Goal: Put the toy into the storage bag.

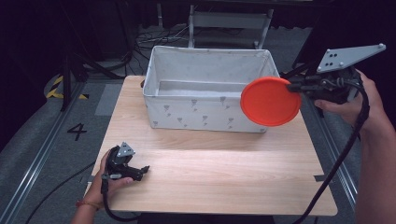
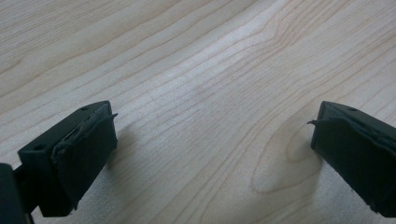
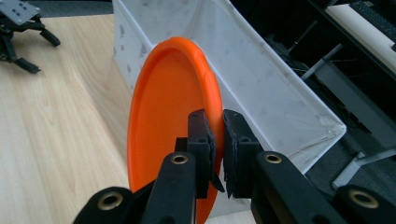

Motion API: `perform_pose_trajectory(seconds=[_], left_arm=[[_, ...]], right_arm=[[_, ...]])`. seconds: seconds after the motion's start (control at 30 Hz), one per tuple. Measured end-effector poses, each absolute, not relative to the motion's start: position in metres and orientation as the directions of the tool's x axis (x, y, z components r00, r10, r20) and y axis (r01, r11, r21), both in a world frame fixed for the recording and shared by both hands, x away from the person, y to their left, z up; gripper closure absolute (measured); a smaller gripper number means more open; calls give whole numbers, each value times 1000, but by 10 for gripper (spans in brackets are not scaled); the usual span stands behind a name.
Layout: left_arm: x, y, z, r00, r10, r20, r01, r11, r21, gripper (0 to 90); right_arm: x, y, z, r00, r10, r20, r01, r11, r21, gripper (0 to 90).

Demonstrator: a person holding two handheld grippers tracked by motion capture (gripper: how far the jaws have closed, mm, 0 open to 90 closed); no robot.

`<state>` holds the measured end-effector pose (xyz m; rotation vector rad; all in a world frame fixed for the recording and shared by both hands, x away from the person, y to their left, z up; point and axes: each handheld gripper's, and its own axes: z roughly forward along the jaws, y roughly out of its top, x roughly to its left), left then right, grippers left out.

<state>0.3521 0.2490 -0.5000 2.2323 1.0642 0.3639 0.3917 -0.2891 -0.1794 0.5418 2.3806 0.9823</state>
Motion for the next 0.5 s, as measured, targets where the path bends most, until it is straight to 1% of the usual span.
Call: perform_pose_trajectory(seconds=[0.17,0.2,0.23,0.33,0.43,0.5], left_arm=[[352,249,-500,638,770,-20,596,-476,647,6],[352,250,-500,640,769,-9,588,-482,649,7],[351,249,-500,634,773,-26,600,-471,647,9],[350,250,-500,632,774,-30,604,-469,645,10],[351,249,-500,637,770,-36,603,-468,646,9],[352,250,-500,639,769,-14,592,-479,648,5]], right_arm=[[406,-287,-174,-778,549,-305,165,648,744,828],[409,-286,-172,-772,555,-309,165,644,747,828],[413,-286,-171,-768,561,-309,164,639,752,828],[427,-284,-169,-760,574,-305,158,619,770,828],[432,-282,-168,-754,572,-323,151,630,762,828],[442,-279,-169,-753,569,-331,144,633,761,828]])
